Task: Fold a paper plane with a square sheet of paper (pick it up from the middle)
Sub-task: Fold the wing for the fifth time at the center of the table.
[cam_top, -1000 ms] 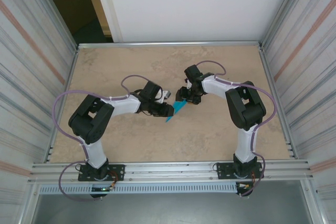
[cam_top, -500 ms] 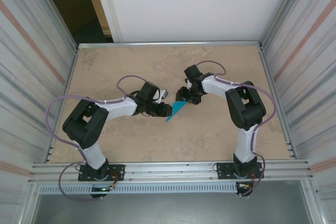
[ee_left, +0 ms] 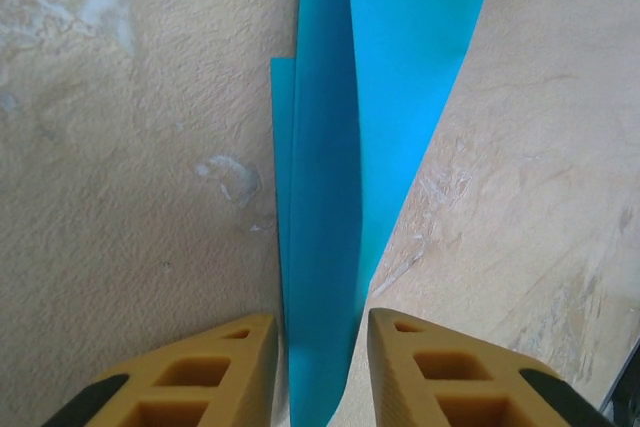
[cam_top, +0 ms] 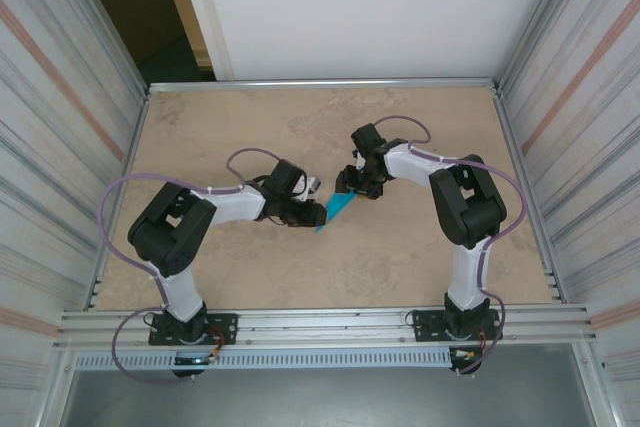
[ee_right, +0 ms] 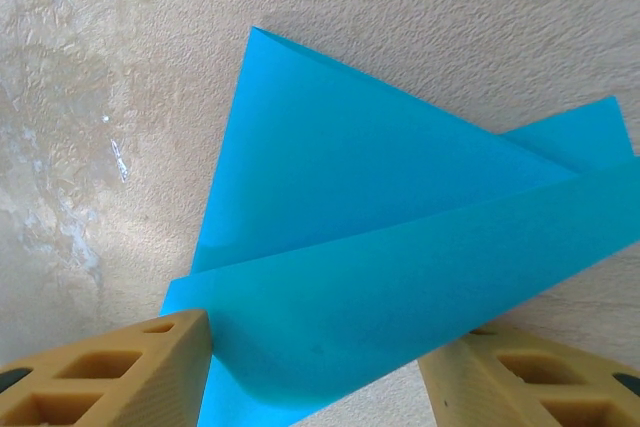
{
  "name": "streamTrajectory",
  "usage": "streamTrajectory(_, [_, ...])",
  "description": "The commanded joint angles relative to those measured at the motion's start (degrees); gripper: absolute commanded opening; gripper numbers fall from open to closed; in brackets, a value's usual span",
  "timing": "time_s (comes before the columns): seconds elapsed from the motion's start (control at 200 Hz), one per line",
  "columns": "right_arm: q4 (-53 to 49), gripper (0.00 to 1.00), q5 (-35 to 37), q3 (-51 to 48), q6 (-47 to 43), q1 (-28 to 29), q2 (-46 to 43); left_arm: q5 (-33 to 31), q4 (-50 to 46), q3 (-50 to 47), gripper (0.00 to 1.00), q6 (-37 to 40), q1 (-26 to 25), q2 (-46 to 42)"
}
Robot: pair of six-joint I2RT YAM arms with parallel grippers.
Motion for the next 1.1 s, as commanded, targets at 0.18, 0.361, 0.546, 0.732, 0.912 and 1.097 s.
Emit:
streamTrajectory(0.18, [-2.4,0.58,2.6,-3.2,1.6,0.6,7.3,-0.5,-3.5,1.9,0.24,0.1,-0.2,2.1])
streamTrajectory(0.361, [-2.4,0.58,2.7,-3.1,1.4,0.6,7.9,-1.3,-4.7,2.1,0.21,-0.6,-0.3,3.2])
streamTrajectory(0.546, [-2.4,0.58,2.7,-2.9,1.0,0.7,9.0,-2.3,-6.6,2.7,0.20,-0.9,-0.3,4.3])
streamTrajectory(0.732, [-2.4,0.59,2.6,-2.6,0.8,0.8,9.6,-3.2,-8.1,3.0,0.19,-1.3,-0.3,4.9])
streamTrajectory(0.912, [-2.4,0.59,1.7,-2.1,0.6,0.7,8.7,-3.4,-8.7,3.3,0.19,-1.4,-0.3,5.7])
streamTrajectory(1.097, [-2.4,0.60,-0.7,-0.7,0.2,-0.2,3.4,-3.4,-9.0,3.3,0.18,-1.5,-0.3,6.0])
